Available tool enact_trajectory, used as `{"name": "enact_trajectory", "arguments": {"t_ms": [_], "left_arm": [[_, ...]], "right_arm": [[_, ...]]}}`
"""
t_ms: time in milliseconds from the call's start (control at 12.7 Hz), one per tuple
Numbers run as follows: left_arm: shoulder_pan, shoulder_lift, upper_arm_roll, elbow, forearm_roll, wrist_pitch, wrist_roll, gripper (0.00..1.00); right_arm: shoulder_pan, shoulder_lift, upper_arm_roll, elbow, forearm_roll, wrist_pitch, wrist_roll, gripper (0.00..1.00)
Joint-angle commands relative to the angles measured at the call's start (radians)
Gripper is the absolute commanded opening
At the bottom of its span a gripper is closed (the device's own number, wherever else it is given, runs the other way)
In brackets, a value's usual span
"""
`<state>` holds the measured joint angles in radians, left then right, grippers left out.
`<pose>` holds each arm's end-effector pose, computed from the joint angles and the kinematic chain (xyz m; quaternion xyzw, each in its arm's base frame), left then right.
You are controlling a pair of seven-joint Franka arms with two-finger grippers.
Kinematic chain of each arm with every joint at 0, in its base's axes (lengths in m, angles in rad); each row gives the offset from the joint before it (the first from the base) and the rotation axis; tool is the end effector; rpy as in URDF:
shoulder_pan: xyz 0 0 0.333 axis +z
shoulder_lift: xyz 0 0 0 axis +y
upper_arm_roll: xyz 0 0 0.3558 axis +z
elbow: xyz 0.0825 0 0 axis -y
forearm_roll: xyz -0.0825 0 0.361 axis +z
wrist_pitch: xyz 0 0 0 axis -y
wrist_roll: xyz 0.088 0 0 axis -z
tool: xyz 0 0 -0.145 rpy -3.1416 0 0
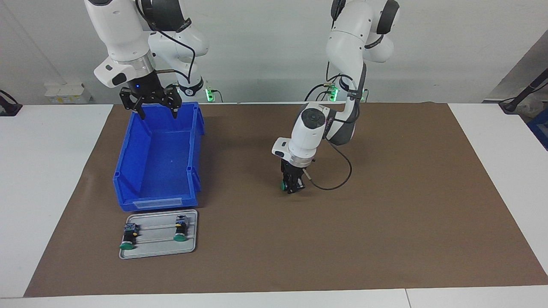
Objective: Place and press button with both arms
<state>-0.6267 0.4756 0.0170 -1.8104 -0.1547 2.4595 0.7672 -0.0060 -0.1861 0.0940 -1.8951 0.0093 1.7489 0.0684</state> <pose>0.5505 -0.3902 0.3097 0.8017 -0.5893 0.0902 0.0430 0.4758 0.0468 0.5881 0.9998 0.0084 0.0198 0.0026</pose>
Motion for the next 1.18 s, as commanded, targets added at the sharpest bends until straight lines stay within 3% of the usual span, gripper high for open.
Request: {"name": "enact_trajectory", "arguments": {"t_ms": [0, 157, 392, 706, 1099], "left_arm": [[-0.025, 0.006, 0.024, 0.025, 0.001, -0.014, -0.014, 0.0], [-0.021, 0.005, 0.026, 0.04, 0.0, -0.027, -0.014, 0.0], [-0.004, -0.009, 0.03, 0.109, -0.009, -0.149, -0.02, 0.0], [0.109, -0.1, 0.018, 0.118, -0.016, -0.33, 0.003, 0.0], [0.278, -0.167, 0.021, 0.114, -0.215, -0.5, 0.207, 0.0]], "right_arm": [[-0.011, -0.018, 0.001, -0.018, 0.024, 0.007, -0.032, 0.99], [-0.011, -0.018, 0.001, -0.018, 0.024, 0.007, -0.032, 0.99], [-0.011, -0.018, 0.001, -0.018, 0.025, 0.007, -0.032, 0.99], [-0.011, -0.018, 0.001, -0.018, 0.024, 0.007, -0.032, 0.99], [-0.011, -0.019, 0.001, -0.018, 0.025, 0.007, -0.032, 0.99]]}}
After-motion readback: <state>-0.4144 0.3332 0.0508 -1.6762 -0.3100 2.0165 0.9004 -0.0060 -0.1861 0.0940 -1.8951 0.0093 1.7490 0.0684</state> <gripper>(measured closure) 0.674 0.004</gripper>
